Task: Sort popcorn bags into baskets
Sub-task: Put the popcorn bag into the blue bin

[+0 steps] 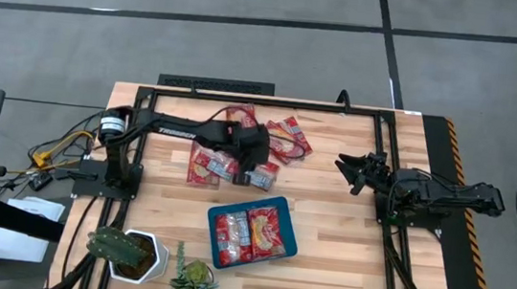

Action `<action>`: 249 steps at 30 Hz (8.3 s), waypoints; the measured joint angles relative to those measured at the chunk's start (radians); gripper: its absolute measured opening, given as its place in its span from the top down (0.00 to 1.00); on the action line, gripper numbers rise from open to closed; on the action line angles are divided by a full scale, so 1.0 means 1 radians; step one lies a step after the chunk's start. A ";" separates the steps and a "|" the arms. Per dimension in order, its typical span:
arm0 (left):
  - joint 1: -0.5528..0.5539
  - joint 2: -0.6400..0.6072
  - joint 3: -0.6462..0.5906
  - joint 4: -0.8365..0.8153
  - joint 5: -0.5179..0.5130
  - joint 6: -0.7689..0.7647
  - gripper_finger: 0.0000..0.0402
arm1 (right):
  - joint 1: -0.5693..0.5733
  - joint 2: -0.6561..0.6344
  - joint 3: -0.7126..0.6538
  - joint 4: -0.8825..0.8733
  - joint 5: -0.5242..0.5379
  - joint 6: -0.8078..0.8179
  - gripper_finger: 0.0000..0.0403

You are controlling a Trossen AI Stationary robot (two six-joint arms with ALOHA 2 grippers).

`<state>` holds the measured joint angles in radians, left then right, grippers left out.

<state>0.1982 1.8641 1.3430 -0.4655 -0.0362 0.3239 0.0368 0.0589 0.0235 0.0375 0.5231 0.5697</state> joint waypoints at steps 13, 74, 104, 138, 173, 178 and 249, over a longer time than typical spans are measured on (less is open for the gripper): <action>0.069 0.021 0.002 0.059 0.058 0.168 0.29 | 0.000 0.000 0.000 -0.002 -0.002 -0.001 0.42; -0.124 0.160 0.674 -0.514 0.204 0.188 1.00 | 0.001 0.000 0.000 -0.007 0.001 -0.001 0.42; -0.290 0.266 0.666 -0.347 0.245 0.287 1.00 | 0.002 0.000 0.000 -0.016 -0.052 0.000 0.42; -0.286 0.266 0.517 -0.188 0.251 0.283 1.00 | 0.001 0.000 0.000 -0.016 -0.052 -0.002 0.42; -0.257 0.313 0.542 -0.210 0.334 0.255 0.68 | 0.001 0.000 0.000 -0.015 -0.052 -0.002 0.42; -0.215 0.266 0.654 -0.267 0.169 0.218 0.61 | 0.001 0.000 0.000 -0.011 -0.052 -0.002 0.42; 0.192 0.104 0.894 -0.413 0.085 -0.057 0.55 | -0.081 0.477 0.340 -0.204 0.099 -0.138 0.68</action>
<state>0.3902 1.9677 2.2367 -0.8781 0.0489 0.2670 -0.0438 0.5358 0.3633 -0.1663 0.6220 0.4319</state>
